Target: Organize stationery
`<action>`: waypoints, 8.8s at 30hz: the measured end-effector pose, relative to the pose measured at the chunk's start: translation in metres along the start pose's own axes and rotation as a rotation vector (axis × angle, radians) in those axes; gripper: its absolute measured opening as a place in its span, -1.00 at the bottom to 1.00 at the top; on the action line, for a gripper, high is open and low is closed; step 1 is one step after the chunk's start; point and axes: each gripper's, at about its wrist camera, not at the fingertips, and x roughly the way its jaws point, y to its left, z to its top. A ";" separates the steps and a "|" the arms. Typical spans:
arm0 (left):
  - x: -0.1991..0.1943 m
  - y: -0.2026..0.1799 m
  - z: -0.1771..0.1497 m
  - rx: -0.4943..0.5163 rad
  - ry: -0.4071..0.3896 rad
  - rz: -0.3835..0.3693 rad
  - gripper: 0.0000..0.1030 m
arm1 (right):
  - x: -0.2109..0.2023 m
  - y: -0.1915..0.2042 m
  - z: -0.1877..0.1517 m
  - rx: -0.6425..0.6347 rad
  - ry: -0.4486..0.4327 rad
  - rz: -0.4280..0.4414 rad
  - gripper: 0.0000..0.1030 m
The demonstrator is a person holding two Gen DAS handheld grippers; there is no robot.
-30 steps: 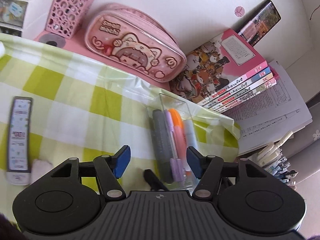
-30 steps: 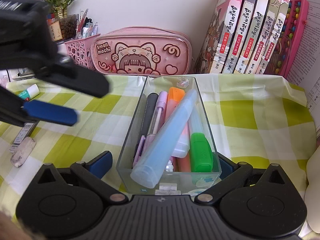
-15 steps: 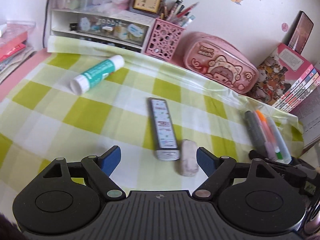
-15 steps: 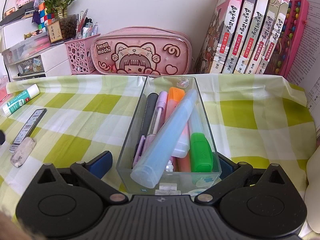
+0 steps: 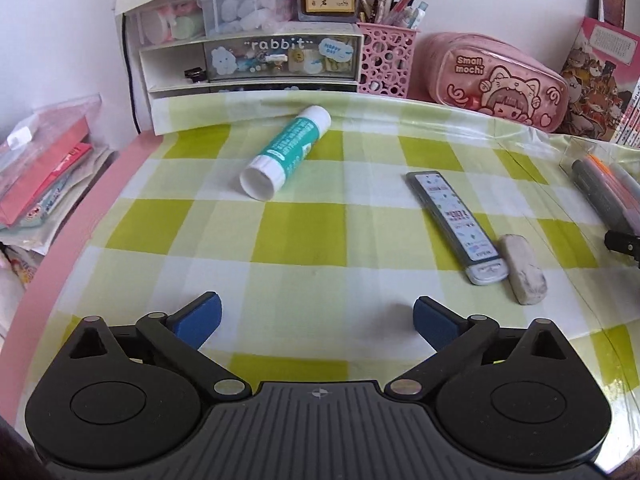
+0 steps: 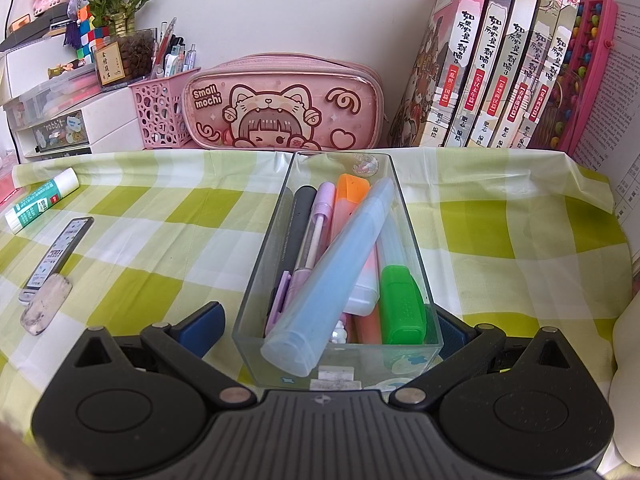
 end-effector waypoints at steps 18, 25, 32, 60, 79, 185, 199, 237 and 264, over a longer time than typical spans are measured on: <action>0.061 0.033 0.076 0.101 0.082 -0.085 0.60 | 0.000 0.000 0.000 0.000 0.000 0.000 0.95; 0.074 0.023 0.103 0.092 0.130 -0.079 0.19 | 0.000 0.000 0.000 0.000 0.000 0.000 0.95; 0.085 0.011 0.119 0.101 0.163 -0.065 0.05 | 0.000 0.000 0.000 0.000 0.000 0.000 0.95; 0.069 0.008 0.113 -0.271 0.327 -0.258 -0.44 | 0.000 0.000 0.000 0.000 -0.001 0.000 0.95; 0.044 -0.070 0.115 -0.276 0.331 -0.443 -0.44 | 0.000 0.000 0.000 0.000 -0.001 0.000 0.95; 0.022 -0.059 0.039 0.036 0.034 -0.195 0.83 | 0.000 0.003 -0.001 0.002 -0.003 0.001 0.95; 0.032 -0.079 0.054 0.083 0.031 -0.079 0.14 | 0.000 0.003 -0.001 0.002 -0.003 0.001 0.95; 0.035 -0.047 0.067 -0.074 0.148 -0.268 -0.34 | 0.000 0.003 -0.001 0.002 -0.004 0.000 0.95; 0.031 -0.132 0.106 -0.185 0.129 -0.550 -0.91 | 0.001 0.003 -0.001 0.003 -0.005 0.001 0.95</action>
